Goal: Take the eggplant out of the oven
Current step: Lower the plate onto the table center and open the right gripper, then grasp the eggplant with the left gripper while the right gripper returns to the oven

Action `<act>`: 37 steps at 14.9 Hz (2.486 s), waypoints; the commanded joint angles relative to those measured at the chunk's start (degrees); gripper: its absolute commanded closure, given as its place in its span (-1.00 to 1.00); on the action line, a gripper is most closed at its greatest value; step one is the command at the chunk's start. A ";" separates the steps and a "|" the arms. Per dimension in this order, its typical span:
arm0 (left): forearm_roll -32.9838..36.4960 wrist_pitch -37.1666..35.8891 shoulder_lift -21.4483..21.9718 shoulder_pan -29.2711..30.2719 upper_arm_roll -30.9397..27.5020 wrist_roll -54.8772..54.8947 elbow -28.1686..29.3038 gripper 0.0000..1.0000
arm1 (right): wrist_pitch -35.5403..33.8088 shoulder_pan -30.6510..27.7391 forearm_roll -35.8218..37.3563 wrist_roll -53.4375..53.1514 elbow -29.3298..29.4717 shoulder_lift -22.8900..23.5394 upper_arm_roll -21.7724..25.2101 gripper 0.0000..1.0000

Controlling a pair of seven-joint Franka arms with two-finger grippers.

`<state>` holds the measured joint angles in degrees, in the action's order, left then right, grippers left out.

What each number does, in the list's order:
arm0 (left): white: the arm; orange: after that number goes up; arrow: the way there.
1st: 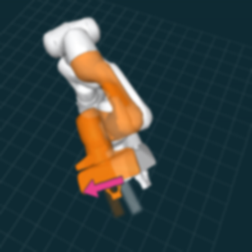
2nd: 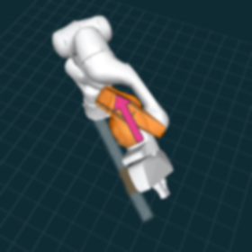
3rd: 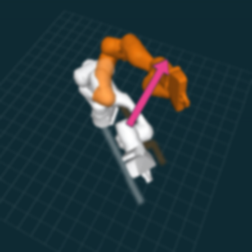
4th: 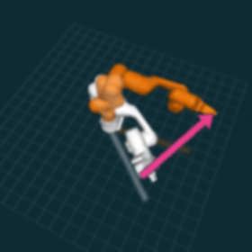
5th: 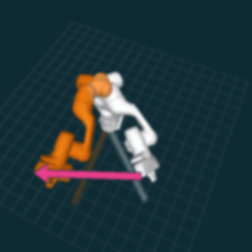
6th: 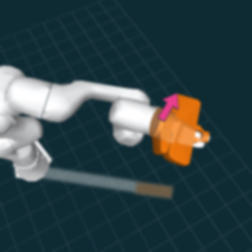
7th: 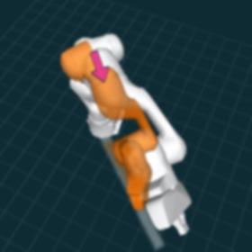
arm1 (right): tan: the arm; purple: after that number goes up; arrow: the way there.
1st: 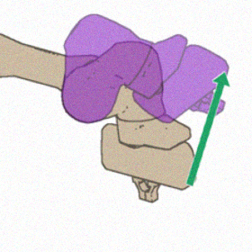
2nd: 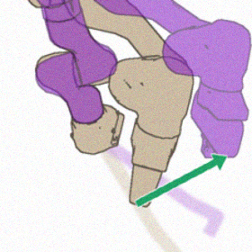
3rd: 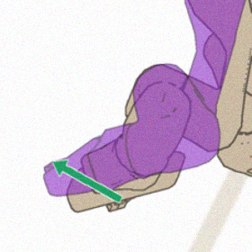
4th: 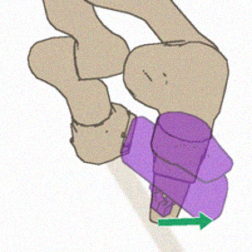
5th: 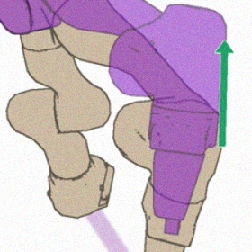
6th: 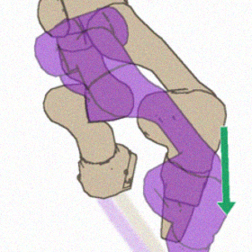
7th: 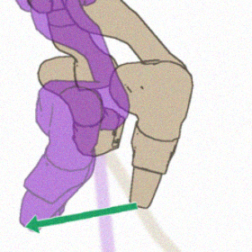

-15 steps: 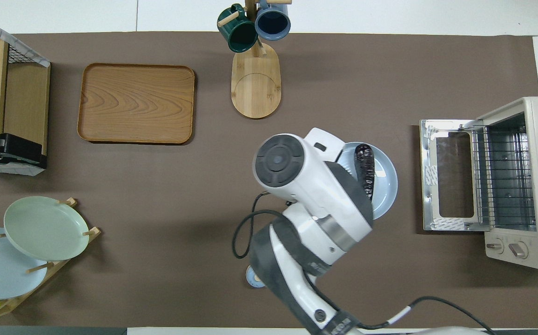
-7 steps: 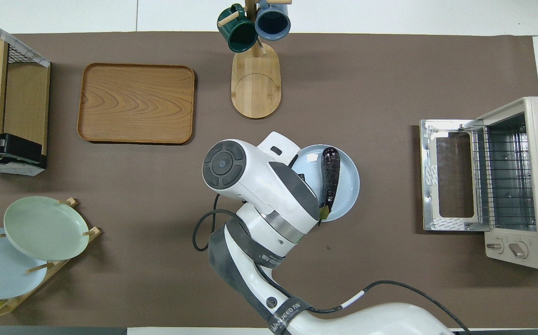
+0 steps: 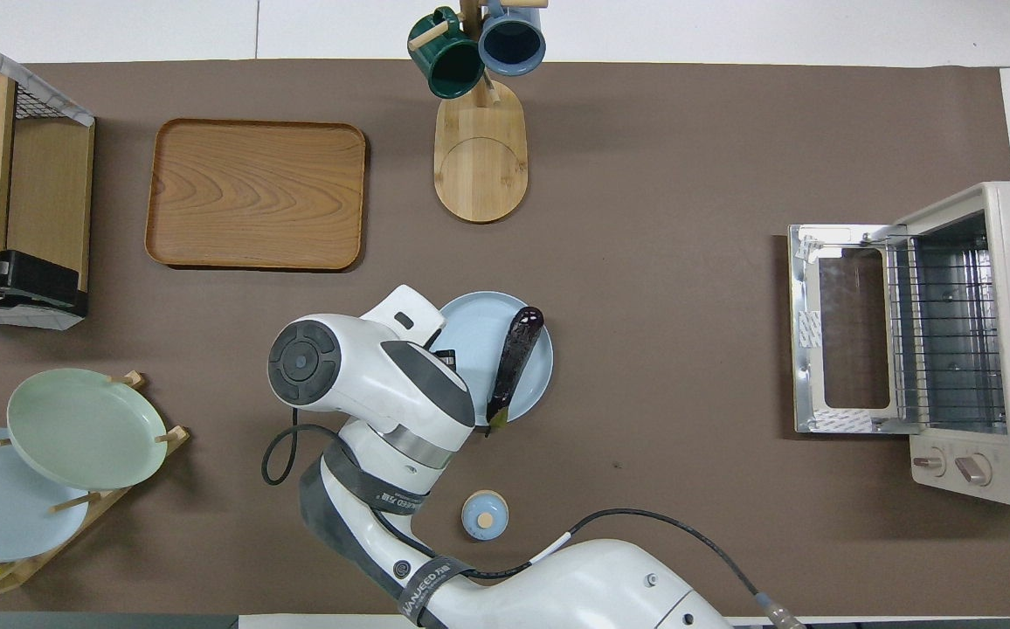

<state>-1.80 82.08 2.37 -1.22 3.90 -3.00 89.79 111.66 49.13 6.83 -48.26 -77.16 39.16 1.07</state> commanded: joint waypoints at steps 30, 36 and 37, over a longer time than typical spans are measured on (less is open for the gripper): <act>-8.13 44.98 -24.15 -33.84 0.40 -16.33 12.33 -1.00 | 7.07 -37.88 13.28 34.37 -41.30 -24.83 -0.19 1.00; -8.13 50.18 -24.79 -34.29 0.49 -17.83 16.99 -0.76 | 8.66 -39.02 16.53 34.72 -43.07 -25.19 -0.19 1.00; -8.13 50.37 -24.70 -34.29 0.49 -17.83 17.43 -0.64 | 8.40 -38.93 18.11 34.98 -42.98 -25.19 -0.28 1.00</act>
<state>-8.91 130.12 -24.18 -35.01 4.97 -20.24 103.95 118.76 11.14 22.23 -14.56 -118.13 15.81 1.46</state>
